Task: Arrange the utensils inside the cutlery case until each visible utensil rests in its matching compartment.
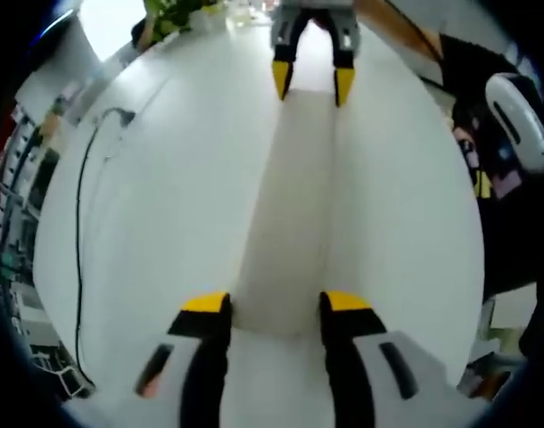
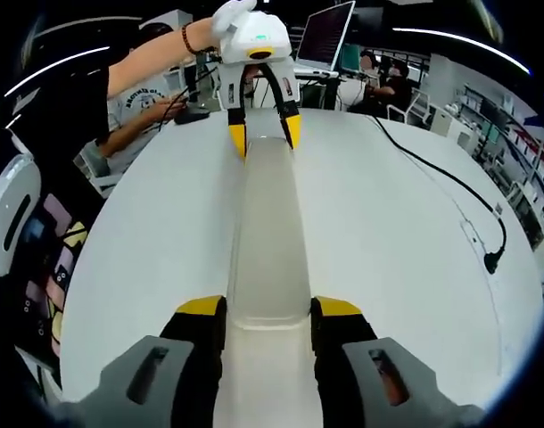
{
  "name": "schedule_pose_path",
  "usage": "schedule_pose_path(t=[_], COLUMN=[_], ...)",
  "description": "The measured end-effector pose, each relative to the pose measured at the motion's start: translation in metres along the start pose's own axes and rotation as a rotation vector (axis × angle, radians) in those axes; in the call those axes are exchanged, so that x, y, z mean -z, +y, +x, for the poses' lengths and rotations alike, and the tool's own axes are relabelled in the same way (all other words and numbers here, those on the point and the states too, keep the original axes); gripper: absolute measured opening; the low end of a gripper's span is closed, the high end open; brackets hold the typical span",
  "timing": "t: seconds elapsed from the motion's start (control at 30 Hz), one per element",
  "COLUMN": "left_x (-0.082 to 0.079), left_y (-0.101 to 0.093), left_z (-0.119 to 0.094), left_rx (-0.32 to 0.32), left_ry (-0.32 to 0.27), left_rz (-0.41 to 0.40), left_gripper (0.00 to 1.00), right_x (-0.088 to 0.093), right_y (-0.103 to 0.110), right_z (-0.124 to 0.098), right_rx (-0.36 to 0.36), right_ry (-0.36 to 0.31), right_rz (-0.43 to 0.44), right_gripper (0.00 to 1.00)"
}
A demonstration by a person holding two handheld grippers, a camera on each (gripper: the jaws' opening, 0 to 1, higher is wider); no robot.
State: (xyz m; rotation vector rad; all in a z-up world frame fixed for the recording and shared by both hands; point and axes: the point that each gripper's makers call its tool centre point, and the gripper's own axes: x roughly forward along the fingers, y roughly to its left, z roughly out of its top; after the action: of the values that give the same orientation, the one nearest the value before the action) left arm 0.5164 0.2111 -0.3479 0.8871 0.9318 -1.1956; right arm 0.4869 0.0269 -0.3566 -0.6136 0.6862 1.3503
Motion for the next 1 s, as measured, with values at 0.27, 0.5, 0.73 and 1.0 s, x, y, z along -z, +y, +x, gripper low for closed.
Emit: schedule_pose_path(t=[0.27, 0.5, 0.73, 1.0], left_x=[-0.007, 0.007, 0.009, 0.01], left_y=[-0.004, -0.004, -0.006, -0.008], left_z=[-0.016, -0.009, -0.003, 0.001], left_rx=[0.003, -0.006, -0.001, 0.023], left_ry=[0.026, 0.149, 0.21, 0.271], left_rz=[-0.012, -0.031, -0.03, -0.028], left_gripper=[0.31, 0.2, 0.17, 0.14], right_x=[0.004, 0.008, 0.011, 0.012], right_y=[0.0, -0.001, -0.001, -0.003], right_z=[-0.001, -0.003, -0.005, -0.005], right_rx=[0.002, 0.007, 0.01, 0.013], right_ry=[0.003, 0.005, 0.011, 0.015], right_rz=[-0.006, -0.014, -0.02, -0.024], right_gripper=[0.38, 0.38, 0.38, 0.38])
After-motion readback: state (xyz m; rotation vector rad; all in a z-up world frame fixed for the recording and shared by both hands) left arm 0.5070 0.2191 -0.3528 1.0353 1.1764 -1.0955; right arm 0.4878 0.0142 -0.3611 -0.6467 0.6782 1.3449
